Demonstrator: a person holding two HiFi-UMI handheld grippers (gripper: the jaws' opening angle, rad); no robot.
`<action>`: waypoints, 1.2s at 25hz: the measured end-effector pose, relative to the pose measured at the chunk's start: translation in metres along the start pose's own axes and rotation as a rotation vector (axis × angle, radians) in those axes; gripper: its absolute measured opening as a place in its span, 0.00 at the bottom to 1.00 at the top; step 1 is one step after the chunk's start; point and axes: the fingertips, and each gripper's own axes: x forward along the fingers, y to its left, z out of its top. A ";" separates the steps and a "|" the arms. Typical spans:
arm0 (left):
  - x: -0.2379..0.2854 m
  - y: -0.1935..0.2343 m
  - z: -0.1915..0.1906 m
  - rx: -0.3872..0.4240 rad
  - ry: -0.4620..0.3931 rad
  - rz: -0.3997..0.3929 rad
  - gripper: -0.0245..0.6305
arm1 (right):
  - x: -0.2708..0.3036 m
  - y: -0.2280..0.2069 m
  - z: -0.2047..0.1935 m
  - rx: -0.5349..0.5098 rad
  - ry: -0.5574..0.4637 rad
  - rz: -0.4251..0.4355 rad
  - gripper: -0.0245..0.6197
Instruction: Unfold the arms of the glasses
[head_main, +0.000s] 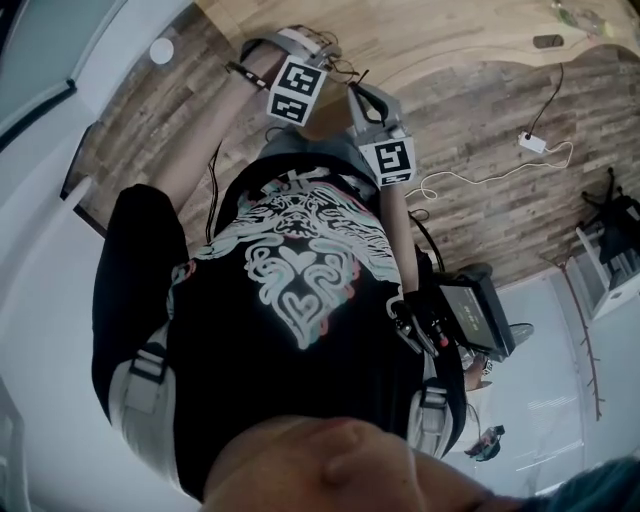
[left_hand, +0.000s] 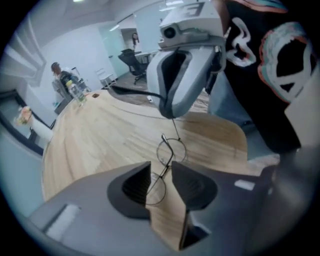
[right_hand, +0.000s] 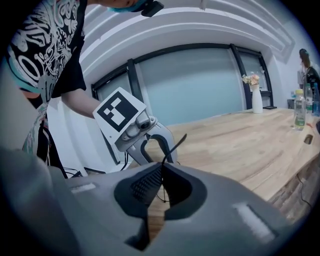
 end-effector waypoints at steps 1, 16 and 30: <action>0.002 0.000 0.001 0.049 0.013 -0.010 0.20 | 0.000 0.001 -0.001 -0.005 0.003 -0.001 0.04; 0.022 -0.009 -0.003 0.321 0.125 -0.096 0.04 | 0.003 0.001 -0.004 -0.057 0.005 -0.019 0.04; 0.012 -0.010 -0.001 -0.010 -0.039 -0.120 0.03 | -0.002 -0.029 -0.001 0.009 -0.012 -0.112 0.04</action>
